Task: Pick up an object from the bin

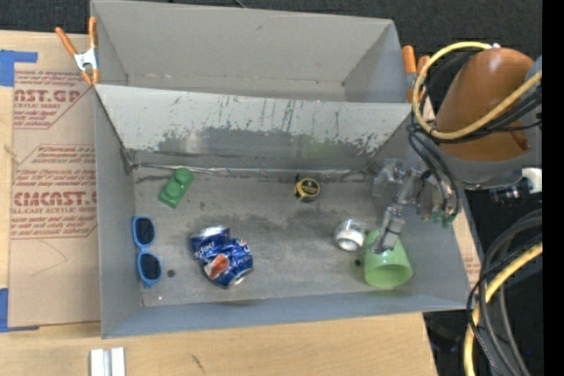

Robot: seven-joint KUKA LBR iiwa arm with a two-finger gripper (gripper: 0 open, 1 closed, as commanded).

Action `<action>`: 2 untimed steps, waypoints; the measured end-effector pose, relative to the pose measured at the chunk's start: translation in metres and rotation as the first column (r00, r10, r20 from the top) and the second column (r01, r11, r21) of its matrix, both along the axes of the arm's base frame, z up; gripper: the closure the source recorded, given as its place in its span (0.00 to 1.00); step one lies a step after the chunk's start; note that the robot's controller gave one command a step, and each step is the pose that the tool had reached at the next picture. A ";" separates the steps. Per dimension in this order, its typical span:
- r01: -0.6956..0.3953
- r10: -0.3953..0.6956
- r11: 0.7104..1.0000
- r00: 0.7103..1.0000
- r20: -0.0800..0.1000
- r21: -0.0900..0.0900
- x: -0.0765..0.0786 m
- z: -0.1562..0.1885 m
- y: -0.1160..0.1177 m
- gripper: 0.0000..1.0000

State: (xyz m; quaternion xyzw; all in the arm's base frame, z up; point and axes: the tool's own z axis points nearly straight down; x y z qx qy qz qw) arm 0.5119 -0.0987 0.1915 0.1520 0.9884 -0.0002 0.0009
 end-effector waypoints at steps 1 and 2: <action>-0.242 0.242 0.970 0.970 -0.007 0.009 -0.001 -0.113 -0.019 0.00; -0.240 0.240 0.971 0.971 0.000 0.001 0.001 -0.109 -0.023 1.00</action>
Offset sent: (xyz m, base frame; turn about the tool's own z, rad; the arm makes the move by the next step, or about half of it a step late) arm 0.0003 -0.0244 -0.1092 -0.2402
